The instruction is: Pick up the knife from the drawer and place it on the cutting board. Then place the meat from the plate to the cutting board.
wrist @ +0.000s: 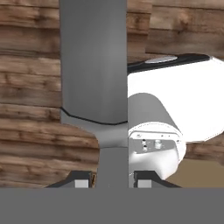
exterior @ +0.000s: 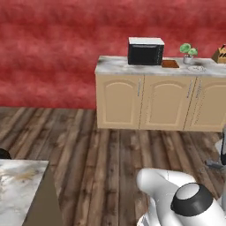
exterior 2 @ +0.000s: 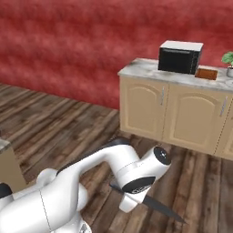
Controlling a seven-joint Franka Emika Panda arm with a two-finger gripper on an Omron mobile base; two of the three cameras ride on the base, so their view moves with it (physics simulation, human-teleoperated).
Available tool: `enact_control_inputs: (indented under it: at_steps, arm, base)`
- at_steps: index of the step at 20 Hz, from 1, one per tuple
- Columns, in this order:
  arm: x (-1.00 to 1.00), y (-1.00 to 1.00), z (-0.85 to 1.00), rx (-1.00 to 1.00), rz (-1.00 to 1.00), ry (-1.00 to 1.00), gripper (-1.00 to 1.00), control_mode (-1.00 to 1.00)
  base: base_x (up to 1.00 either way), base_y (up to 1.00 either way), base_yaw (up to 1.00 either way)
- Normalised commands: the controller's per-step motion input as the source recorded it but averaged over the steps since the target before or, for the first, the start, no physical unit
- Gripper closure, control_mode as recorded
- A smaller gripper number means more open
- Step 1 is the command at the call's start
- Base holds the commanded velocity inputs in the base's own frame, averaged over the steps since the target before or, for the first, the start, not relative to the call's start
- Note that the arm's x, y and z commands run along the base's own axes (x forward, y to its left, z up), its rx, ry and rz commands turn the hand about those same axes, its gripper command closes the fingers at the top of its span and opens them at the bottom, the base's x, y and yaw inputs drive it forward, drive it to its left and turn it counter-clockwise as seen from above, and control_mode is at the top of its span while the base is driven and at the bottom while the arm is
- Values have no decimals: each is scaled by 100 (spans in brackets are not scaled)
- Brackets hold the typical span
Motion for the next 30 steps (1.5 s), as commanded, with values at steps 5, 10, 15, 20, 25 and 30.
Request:
enact_control_inputs:
  at_steps: [5, 10, 15, 20, 25, 30]
  arm:
    - [0, 0, 0, 0, 0, 0, 100, 100]
    - [0, 0, 0, 0, 0, 0, 100, 100]
    - [0, 0, 0, 0, 0, 0, 100, 100]
    - [0, 0, 0, 0, 0, 0, 100, 100]
    - [0, 0, 0, 0, 0, 0, 100, 100]
    - [0, 0, 0, 0, 0, 0, 100, 100]
  base:
    - [100, -13, -17]
    - [100, -26, -10]
    - [100, -44, -5]
    - [99, -53, -4]
    - [94, -60, -3]
    - [81, -71, -4]
